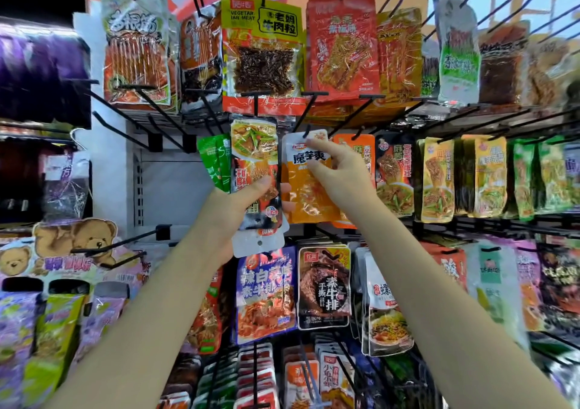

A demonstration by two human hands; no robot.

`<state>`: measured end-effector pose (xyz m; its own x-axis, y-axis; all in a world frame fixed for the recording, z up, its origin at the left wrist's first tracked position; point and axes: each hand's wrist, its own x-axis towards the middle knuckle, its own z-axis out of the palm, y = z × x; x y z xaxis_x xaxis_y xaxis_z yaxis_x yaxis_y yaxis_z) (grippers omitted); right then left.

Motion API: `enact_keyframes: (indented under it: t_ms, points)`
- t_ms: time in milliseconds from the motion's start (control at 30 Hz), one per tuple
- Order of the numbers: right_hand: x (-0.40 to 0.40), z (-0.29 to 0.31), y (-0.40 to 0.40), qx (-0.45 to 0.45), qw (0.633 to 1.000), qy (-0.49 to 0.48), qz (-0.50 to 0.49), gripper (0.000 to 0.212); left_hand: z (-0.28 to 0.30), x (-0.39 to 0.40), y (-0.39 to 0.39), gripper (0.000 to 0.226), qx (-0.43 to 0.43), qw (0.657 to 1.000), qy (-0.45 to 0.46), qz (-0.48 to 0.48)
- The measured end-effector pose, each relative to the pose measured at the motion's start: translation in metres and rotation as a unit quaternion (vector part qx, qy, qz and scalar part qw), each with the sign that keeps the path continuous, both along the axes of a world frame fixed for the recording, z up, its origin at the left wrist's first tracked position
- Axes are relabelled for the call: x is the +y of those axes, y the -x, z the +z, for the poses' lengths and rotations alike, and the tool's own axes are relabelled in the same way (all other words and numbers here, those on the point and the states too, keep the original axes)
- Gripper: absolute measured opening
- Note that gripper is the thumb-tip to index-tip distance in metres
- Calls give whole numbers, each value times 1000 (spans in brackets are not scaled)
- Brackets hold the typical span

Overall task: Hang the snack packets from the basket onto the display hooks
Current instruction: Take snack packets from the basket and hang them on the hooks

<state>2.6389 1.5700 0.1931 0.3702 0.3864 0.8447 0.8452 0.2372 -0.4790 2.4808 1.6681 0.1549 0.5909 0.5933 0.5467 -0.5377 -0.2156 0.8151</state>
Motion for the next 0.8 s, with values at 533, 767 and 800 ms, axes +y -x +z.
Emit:
enact_keyframes:
  t_ms: [533, 767, 800]
  points:
    - [-47, -10, 9, 123, 981, -91, 116, 54, -1, -13, -10, 20, -37, 997, -54, 28]
    - [-82, -13, -16, -178, 979, -46, -91, 53, 6, -22, -38, 54, -25, 992, -104, 59]
    - [-86, -13, -14, -175, 982, -1, -66, 54, 8, -26, -44, 66, -19, 991, -112, 69]
